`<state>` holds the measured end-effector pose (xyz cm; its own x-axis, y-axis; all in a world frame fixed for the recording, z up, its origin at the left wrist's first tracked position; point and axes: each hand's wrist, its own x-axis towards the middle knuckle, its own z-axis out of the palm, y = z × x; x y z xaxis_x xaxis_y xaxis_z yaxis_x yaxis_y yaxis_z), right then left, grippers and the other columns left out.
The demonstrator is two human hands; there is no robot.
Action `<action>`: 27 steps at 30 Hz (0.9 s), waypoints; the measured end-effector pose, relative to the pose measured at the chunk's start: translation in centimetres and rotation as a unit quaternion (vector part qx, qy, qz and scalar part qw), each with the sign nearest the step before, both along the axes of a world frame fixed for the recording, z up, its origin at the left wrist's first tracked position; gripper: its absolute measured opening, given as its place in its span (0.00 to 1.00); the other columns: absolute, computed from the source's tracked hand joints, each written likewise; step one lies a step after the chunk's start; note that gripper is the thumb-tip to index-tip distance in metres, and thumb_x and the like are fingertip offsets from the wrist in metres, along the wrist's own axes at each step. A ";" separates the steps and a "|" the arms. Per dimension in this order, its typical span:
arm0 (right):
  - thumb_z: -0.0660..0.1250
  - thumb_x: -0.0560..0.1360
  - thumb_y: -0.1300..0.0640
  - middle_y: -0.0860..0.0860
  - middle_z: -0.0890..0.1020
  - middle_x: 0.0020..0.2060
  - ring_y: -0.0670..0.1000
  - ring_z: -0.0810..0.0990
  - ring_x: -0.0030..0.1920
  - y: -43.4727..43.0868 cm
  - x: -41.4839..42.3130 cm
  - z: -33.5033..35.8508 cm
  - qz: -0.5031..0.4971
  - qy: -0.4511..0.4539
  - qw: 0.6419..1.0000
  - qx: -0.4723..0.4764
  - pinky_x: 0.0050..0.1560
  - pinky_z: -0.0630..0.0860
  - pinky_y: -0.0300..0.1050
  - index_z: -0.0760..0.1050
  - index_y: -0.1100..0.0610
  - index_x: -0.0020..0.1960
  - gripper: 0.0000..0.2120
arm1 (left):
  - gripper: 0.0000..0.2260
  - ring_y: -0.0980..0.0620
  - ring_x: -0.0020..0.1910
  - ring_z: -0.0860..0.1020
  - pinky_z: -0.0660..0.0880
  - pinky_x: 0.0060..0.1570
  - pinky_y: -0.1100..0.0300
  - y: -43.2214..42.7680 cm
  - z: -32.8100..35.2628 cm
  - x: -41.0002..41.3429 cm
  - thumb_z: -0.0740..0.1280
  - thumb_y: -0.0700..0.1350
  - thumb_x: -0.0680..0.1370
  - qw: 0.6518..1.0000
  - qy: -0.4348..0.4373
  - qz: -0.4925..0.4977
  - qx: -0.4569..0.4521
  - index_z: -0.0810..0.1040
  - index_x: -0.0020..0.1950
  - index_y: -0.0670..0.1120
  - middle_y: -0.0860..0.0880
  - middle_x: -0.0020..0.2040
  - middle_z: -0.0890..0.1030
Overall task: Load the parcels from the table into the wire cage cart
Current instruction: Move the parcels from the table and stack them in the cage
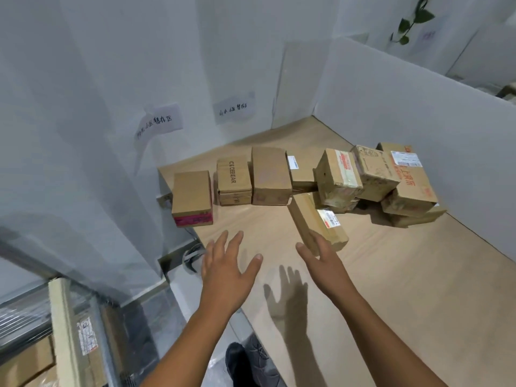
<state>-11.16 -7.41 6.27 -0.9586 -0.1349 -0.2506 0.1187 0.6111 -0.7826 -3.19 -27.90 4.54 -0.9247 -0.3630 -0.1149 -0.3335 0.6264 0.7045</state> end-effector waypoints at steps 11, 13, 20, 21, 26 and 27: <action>0.64 0.83 0.42 0.52 0.70 0.77 0.54 0.70 0.75 -5.8 -20.2 -5.2 -0.053 -0.043 0.997 -0.040 0.72 0.67 0.51 0.66 0.51 0.80 0.28 | 0.32 0.48 0.83 0.50 0.52 0.81 0.45 -3.6 -3.7 -20.1 0.59 0.66 0.81 0.995 -0.047 -0.058 -0.064 0.58 0.82 0.57 0.51 0.83 0.57; 0.64 0.82 0.43 0.53 0.68 0.78 0.54 0.68 0.77 -6.6 -23.5 -6.7 -0.053 -0.044 0.997 -0.029 0.72 0.65 0.50 0.65 0.53 0.80 0.30 | 0.32 0.48 0.83 0.49 0.50 0.81 0.46 -3.5 -4.9 -24.3 0.59 0.65 0.82 0.994 -0.060 -0.070 -0.066 0.57 0.83 0.57 0.50 0.84 0.56; 0.60 0.79 0.38 0.58 0.70 0.74 0.56 0.56 0.80 -8.6 -28.7 -11.2 -0.064 -0.057 0.996 0.039 0.79 0.56 0.53 0.76 0.60 0.68 0.29 | 0.32 0.43 0.82 0.51 0.50 0.80 0.48 -2.1 -8.8 -31.3 0.59 0.62 0.82 0.989 -0.113 -0.064 -0.063 0.55 0.84 0.54 0.43 0.84 0.56; 0.61 0.80 0.40 0.57 0.68 0.75 0.55 0.55 0.79 -8.6 -28.8 -11.5 -0.070 -0.058 0.995 0.040 0.79 0.55 0.53 0.76 0.60 0.68 0.27 | 0.33 0.43 0.81 0.54 0.51 0.80 0.48 -1.9 -9.0 -31.6 0.58 0.62 0.81 0.992 -0.104 -0.052 -0.052 0.56 0.83 0.52 0.43 0.83 0.59; 0.66 0.80 0.41 0.52 0.77 0.57 0.54 0.70 0.65 -7.8 -27.7 -10.9 -0.125 -0.034 0.988 -0.081 0.64 0.69 0.51 0.73 0.54 0.53 0.16 | 0.29 0.47 0.76 0.63 0.59 0.77 0.52 -1.4 -7.3 -31.7 0.64 0.52 0.83 0.991 -0.025 0.049 0.126 0.61 0.82 0.47 0.45 0.76 0.67; 0.68 0.80 0.41 0.50 0.78 0.51 0.53 0.74 0.57 -7.7 -27.2 -10.4 -0.128 -0.030 0.985 -0.114 0.56 0.71 0.49 0.70 0.54 0.50 0.17 | 0.29 0.48 0.75 0.66 0.62 0.77 0.52 -1.3 -7.0 -31.3 0.66 0.52 0.83 0.986 -0.008 0.072 0.151 0.63 0.81 0.47 0.46 0.75 0.67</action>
